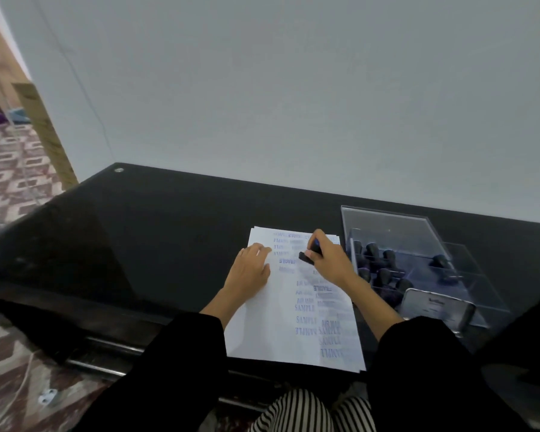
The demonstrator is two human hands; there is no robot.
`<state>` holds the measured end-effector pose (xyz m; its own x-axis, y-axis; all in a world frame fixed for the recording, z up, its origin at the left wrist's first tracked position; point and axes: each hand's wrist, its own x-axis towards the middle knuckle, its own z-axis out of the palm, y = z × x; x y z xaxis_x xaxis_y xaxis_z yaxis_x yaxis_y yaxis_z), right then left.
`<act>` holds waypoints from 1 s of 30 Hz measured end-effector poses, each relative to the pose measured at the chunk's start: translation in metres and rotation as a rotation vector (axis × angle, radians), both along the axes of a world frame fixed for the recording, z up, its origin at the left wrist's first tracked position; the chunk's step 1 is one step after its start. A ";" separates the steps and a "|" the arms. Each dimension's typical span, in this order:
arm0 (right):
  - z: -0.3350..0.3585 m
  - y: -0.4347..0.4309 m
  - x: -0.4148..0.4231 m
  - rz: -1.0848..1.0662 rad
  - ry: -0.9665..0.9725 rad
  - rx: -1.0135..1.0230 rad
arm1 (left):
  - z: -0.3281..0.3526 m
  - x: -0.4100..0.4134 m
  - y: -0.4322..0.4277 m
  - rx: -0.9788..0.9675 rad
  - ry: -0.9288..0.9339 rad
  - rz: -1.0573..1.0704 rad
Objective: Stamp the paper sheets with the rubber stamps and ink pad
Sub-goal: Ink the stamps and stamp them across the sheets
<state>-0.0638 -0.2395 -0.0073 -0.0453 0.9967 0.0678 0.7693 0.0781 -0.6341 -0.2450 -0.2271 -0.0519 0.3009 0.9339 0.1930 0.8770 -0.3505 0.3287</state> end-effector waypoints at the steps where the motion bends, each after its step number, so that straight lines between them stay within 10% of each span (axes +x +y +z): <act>1: 0.004 -0.003 0.006 -0.007 0.017 0.007 | 0.004 0.002 -0.002 0.003 -0.039 -0.003; 30: 0.018 -0.157 0.130 -0.203 -0.092 -0.084 | 0.025 0.147 -0.138 -0.027 -0.072 -0.473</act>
